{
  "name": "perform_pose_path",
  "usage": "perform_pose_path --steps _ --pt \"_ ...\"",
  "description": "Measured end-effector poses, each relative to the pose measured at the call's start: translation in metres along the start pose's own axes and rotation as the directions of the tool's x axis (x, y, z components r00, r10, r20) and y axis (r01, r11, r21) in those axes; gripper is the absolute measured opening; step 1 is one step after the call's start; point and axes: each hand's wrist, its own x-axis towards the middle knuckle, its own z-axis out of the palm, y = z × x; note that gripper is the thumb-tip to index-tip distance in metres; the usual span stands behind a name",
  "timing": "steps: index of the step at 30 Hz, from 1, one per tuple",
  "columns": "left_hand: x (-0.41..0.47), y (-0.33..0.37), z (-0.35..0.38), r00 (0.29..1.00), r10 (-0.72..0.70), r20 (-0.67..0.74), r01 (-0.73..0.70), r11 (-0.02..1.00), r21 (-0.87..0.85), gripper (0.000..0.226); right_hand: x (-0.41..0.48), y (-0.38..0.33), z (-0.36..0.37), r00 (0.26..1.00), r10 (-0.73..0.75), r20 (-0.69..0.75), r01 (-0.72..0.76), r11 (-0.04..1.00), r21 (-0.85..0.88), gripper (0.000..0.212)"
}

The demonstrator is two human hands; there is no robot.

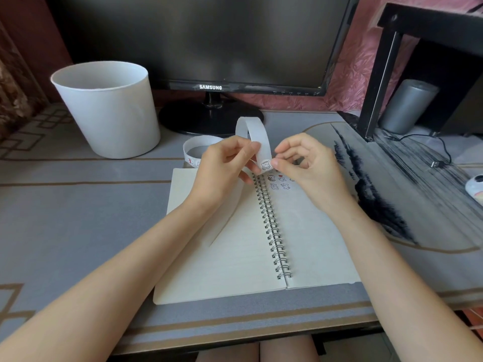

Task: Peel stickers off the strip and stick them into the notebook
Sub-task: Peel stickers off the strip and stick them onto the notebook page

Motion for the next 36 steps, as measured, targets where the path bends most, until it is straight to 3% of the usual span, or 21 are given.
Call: perform_pose_path --steps 3,8,22,36 --pt "0.0009 0.0001 -0.0002 0.999 -0.031 0.012 0.031 0.999 -0.032 0.023 0.0005 0.0002 0.0002 0.999 -0.017 -0.036 0.018 0.999 0.033 0.021" --pt "-0.0009 -0.0034 -0.0001 0.997 -0.014 0.081 0.009 0.998 0.066 0.015 0.0014 0.0028 0.0004 0.999 -0.034 -0.040 0.035 0.999 0.042 0.018" --pt "-0.0012 -0.0053 -0.0005 0.995 0.029 0.092 -0.034 0.998 0.054 0.015 0.0001 0.0036 0.0010 1.000 -0.018 -0.015 0.019 0.999 0.048 0.012" --pt "-0.0015 -0.0061 0.0003 0.998 -0.029 0.052 0.025 0.996 0.081 0.015 0.0006 0.0081 0.0014 0.999 0.008 0.045 -0.006 0.998 -0.064 0.011"
